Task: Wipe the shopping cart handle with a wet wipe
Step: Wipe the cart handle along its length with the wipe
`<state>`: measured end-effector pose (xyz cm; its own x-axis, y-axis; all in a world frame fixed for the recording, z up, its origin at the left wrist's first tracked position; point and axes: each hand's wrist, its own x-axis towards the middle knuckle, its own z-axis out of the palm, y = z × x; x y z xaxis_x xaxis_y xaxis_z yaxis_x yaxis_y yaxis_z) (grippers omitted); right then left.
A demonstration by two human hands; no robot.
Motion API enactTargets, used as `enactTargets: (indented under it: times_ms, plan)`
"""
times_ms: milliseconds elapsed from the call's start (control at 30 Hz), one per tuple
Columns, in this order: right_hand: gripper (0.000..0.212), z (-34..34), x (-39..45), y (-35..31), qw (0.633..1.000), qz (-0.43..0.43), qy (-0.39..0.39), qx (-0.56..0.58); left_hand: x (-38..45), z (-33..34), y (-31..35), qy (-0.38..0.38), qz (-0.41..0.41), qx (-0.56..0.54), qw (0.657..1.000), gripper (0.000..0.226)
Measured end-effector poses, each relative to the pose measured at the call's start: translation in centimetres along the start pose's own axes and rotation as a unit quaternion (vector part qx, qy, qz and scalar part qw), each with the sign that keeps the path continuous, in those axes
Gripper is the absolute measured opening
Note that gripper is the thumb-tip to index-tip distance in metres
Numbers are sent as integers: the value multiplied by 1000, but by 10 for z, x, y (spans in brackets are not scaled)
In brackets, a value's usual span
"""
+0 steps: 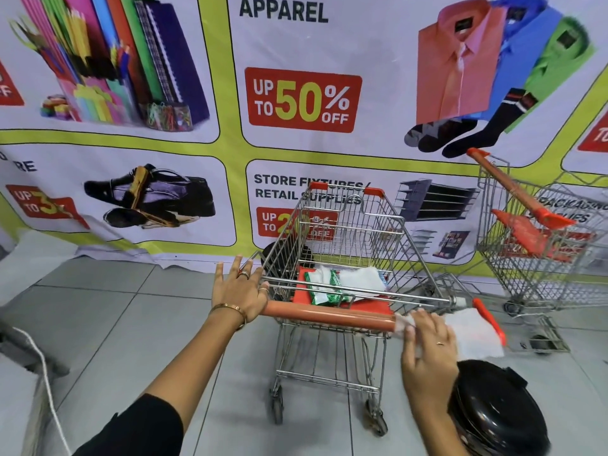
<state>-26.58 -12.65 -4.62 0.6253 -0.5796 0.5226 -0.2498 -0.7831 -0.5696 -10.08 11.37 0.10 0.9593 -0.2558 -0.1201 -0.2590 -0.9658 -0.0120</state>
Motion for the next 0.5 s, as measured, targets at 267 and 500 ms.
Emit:
enactTargets:
  times_ms: [267, 500]
  plan:
    - [34, 61, -35, -104, 982, -167, -92, 5, -2, -1, -1, 0, 4, -2, 1000, 52]
    - [32, 26, -11, -39, 990, -130, -48, 30, -2, 0, 0, 10, 16, -15, 1000, 53]
